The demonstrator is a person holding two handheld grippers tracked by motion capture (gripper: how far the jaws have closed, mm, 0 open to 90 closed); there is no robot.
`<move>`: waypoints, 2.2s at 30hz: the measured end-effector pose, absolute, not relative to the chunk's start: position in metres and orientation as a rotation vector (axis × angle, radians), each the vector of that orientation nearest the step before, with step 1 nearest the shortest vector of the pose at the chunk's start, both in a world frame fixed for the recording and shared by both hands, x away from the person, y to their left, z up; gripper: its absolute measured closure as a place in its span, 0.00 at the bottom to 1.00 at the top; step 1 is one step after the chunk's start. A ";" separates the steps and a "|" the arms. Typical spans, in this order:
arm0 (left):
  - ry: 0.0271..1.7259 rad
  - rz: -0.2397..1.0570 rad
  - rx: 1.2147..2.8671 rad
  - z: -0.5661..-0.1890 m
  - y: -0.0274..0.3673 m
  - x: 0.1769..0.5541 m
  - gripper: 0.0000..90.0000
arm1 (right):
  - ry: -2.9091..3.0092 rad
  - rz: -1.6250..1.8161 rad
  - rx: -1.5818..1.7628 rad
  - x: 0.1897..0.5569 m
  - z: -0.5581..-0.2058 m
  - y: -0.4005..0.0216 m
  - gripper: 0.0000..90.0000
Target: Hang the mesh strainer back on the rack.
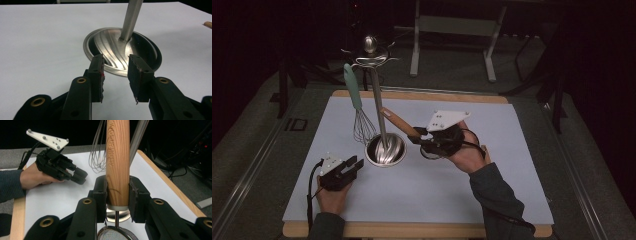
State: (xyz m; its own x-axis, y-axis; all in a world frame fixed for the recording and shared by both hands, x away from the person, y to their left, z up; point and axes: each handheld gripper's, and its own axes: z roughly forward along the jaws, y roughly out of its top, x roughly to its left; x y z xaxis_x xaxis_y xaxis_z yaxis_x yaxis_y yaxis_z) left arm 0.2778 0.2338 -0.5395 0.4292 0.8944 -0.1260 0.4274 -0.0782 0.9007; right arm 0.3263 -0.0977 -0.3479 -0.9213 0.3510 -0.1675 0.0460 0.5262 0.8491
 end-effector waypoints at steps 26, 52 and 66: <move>1.159 0.589 1.690 -0.539 0.234 0.278 0.74 | 2.387 1.387 0.279 0.327 -0.323 -0.092 0.78; 1.158 0.589 1.691 -0.539 0.234 0.278 0.74 | 2.305 1.432 0.235 0.324 -0.296 -0.091 0.78; 1.158 0.588 1.692 -0.539 0.234 0.278 0.74 | 2.243 1.471 0.241 0.326 -0.279 -0.093 0.78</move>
State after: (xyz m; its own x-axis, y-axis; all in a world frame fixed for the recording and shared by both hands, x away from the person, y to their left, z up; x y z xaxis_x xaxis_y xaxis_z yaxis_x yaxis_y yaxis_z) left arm 0.2777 0.2337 -0.5394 0.4318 0.8934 -0.1240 0.4267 -0.0812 0.9007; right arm 0.3259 -0.0935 -0.2788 -0.8861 0.3783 -0.2678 -0.0950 0.4174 0.9037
